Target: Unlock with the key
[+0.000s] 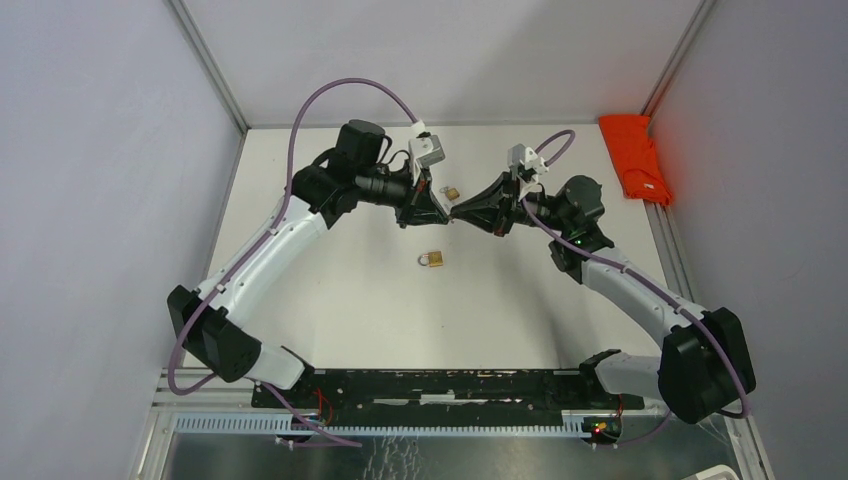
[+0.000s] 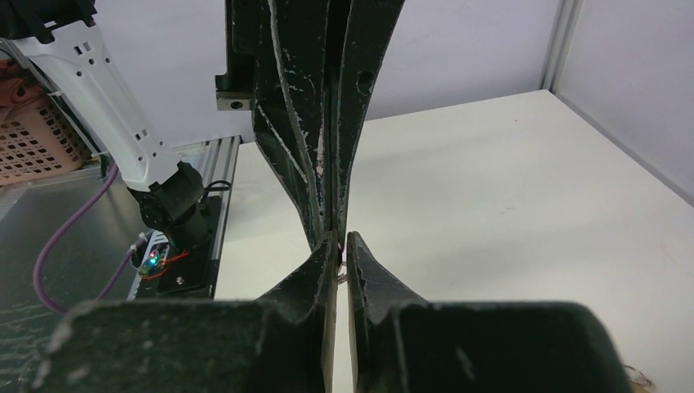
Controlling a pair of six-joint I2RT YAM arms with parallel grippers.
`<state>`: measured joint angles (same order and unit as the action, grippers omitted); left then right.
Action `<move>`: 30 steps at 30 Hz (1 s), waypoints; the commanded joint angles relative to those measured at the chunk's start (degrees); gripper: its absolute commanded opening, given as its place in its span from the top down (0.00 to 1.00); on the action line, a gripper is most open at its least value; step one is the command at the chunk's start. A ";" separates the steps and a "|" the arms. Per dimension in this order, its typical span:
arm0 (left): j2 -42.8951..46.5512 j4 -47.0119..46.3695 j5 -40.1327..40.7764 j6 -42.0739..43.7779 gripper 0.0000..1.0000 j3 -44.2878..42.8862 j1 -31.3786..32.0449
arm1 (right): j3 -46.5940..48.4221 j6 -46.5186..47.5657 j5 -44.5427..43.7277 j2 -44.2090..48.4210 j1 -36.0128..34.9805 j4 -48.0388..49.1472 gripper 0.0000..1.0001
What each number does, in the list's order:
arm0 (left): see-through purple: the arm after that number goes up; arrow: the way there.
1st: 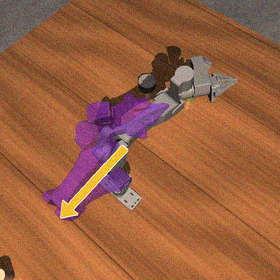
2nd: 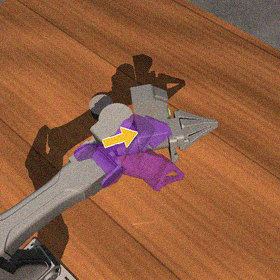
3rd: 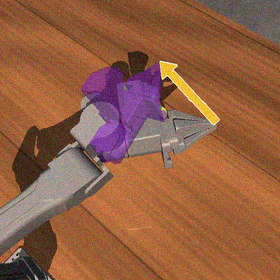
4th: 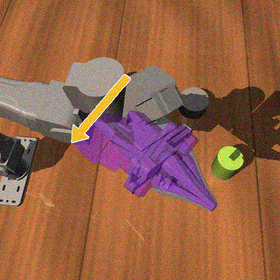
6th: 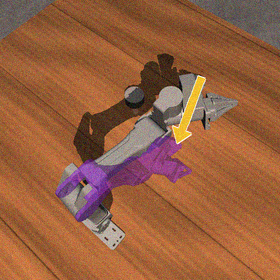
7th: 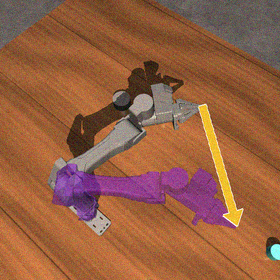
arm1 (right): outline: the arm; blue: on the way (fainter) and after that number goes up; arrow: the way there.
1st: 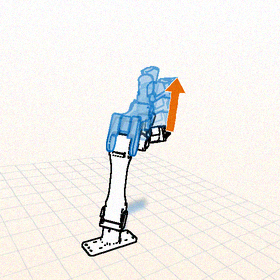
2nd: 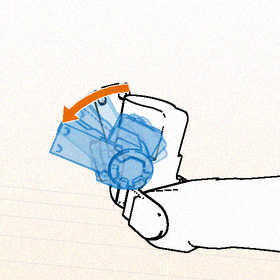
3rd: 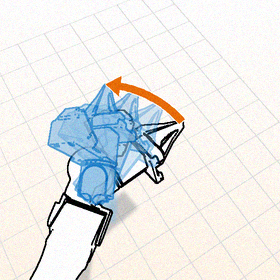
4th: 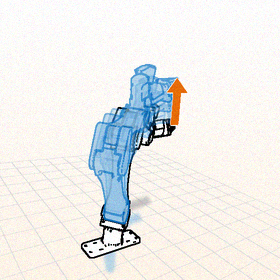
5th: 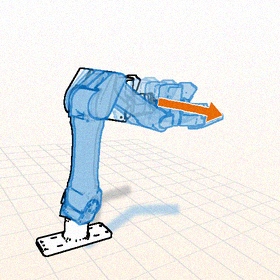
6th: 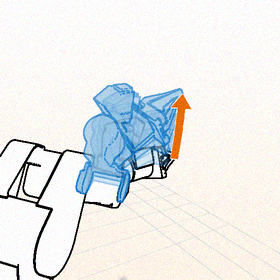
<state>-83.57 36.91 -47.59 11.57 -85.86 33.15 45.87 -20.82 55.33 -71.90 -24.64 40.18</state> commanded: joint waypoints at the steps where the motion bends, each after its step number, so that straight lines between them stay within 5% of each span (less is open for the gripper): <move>1: 2.20 -2.45 -1.45 2.09 0.98 0.17 0.13 | -0.38 -0.88 1.62 -0.30 -0.42 3.63 0.89; 14: 2.15 -2.92 -1.11 1.96 0.98 0.28 0.19 | -1.60 -2.58 4.46 -1.40 -1.85 5.30 0.94; 30: 4.62 -3.10 -1.45 2.23 0.98 1.00 0.18 | -2.89 -6.91 8.09 -4.71 -2.40 9.32 0.88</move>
<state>-81.91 38.22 -47.11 11.57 -84.38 33.15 44.10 -25.65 59.16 -75.16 -25.89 47.64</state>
